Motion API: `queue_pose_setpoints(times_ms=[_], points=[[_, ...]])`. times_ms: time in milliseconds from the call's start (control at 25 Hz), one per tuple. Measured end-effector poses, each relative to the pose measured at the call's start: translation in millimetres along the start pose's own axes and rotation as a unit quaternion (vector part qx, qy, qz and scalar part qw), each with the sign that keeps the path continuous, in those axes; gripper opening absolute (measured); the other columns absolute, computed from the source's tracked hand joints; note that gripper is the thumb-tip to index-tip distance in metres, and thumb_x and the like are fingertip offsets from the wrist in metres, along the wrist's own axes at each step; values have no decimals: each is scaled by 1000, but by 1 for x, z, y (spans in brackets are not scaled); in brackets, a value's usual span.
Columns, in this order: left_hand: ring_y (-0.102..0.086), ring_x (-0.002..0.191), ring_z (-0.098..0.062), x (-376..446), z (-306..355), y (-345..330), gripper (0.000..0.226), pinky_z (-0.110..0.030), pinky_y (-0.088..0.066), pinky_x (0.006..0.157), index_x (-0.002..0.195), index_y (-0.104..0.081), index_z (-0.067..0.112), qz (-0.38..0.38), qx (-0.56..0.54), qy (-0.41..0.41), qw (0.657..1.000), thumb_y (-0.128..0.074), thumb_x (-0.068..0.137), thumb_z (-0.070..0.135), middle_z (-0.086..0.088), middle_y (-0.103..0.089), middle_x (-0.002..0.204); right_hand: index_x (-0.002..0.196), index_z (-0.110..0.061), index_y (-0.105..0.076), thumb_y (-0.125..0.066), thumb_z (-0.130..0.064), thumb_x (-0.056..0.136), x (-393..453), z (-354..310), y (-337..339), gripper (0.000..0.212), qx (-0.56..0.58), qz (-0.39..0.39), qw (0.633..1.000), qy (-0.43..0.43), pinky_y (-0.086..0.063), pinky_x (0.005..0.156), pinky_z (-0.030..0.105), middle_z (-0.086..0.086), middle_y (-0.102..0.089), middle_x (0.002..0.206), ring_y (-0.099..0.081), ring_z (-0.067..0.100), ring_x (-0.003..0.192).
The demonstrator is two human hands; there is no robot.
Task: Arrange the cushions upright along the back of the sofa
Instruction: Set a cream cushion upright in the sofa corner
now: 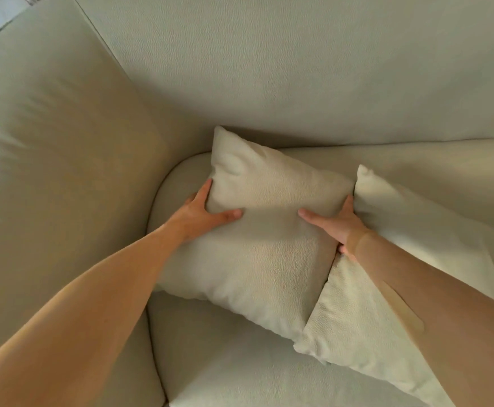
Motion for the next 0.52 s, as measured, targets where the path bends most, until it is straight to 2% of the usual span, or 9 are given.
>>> queue_pose_setpoints(times_ms=[120, 200, 280, 360, 440, 520], points=[[-36, 139, -27, 2, 0, -2, 132, -43, -33, 114, 150, 1, 51, 7, -30, 5, 1000, -69, 44, 87, 2, -19, 159, 152, -29, 17, -89, -53, 50, 10, 2, -4, 150, 55, 9, 998, -19, -25, 116, 48, -4, -15, 162, -24, 24, 146], [-38, 139, -28, 1, 1, -3, 134, -44, -34, 114, 147, 5, 54, 11, -49, 12, 999, -74, 42, 83, 3, -16, 161, 154, -29, 10, -94, -53, 33, 10, 2, -8, 161, 108, 17, 994, -12, -28, 116, 47, -2, -27, 158, -32, 23, 142], [-43, 135, -27, -3, 1, -2, 135, -43, -37, 112, 146, 4, 56, 3, -77, 4, 997, -80, 42, 75, 5, -31, 155, 154, -22, -3, -95, -54, 22, 8, -1, -13, 164, 156, 30, 987, -3, -32, 115, 45, 0, -37, 152, -39, 22, 137], [-47, 131, -25, -10, -3, 2, 136, -44, -39, 110, 145, 0, 58, 4, -92, 4, 996, -83, 39, 71, 6, -42, 147, 149, -12, -22, -95, -54, 22, 5, -4, -18, 153, 185, 31, 982, -9, -35, 112, 44, 2, -48, 142, -46, 22, 132], [-47, 130, -26, -25, -11, 8, 136, -46, -40, 110, 144, 0, 58, 29, -95, 14, 995, -84, 38, 71, 2, -40, 147, 135, -13, -46, -94, -57, 13, 1, -9, -24, 138, 196, 23, 980, 6, -44, 106, 43, 1, -62, 126, -59, 22, 120], [-44, 132, -27, -45, -22, 15, 134, -47, -38, 111, 147, 2, 54, 65, -87, 9, 994, -84, 45, 68, 0, -34, 151, 119, -16, -56, -96, -51, 17, -13, -21, -30, 116, 196, 6, 980, 43, -50, 99, 43, 1, -69, 114, -67, 22, 106]])
Point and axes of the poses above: each hand's wrist, its own x-axis towards the middle knuckle, its own y-axis out of the back of the hand, z = x × y, the point moved 1 cm from there along x, towards the middle knuckle
